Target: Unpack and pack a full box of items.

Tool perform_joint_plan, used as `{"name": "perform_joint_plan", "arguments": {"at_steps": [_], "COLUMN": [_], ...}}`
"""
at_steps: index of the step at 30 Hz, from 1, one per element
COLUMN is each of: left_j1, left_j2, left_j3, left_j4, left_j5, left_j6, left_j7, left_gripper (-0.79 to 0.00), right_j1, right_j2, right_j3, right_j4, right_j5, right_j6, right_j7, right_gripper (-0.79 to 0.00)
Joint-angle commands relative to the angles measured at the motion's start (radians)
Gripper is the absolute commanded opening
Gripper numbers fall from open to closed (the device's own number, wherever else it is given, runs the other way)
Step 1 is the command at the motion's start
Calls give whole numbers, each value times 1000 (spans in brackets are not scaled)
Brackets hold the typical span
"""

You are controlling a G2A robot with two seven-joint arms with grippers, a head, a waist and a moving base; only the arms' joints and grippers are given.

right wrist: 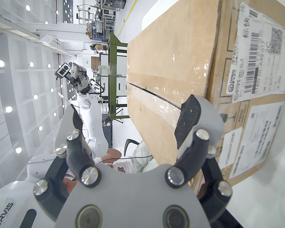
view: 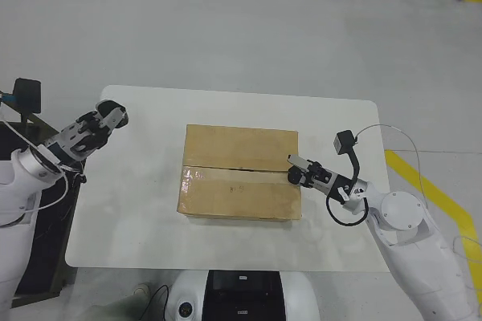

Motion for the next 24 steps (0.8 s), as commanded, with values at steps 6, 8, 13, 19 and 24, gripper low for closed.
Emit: {"name": "perform_joint_plan", "arguments": {"at_steps": [6, 8, 13, 19, 24], "left_j1": [2, 3, 11, 23, 20], "left_j2": [-8, -11, -19, -31, -40], "left_j3": [37, 47, 76, 123, 156], "left_j4": [-106, -138, -208, -274, -308], "left_j5": [35, 50, 102, 164, 232], "left_j6": [51, 62, 98, 116, 125], "left_j7": [60, 81, 149, 228, 303], "left_gripper": [-785, -785, -785, -785, -785], "right_j1": [0, 0, 0, 0, 0], "right_j2": [0, 0, 0, 0, 0], "right_j3": [0, 0, 0, 0, 0], "right_j4": [0, 0, 0, 0, 0], "right_j5": [0, 0, 0, 0, 0], "right_j6": [0, 0, 0, 0, 0], "right_j7": [0, 0, 0, 0, 0], "right_gripper": [0, 0, 0, 0, 0]}}
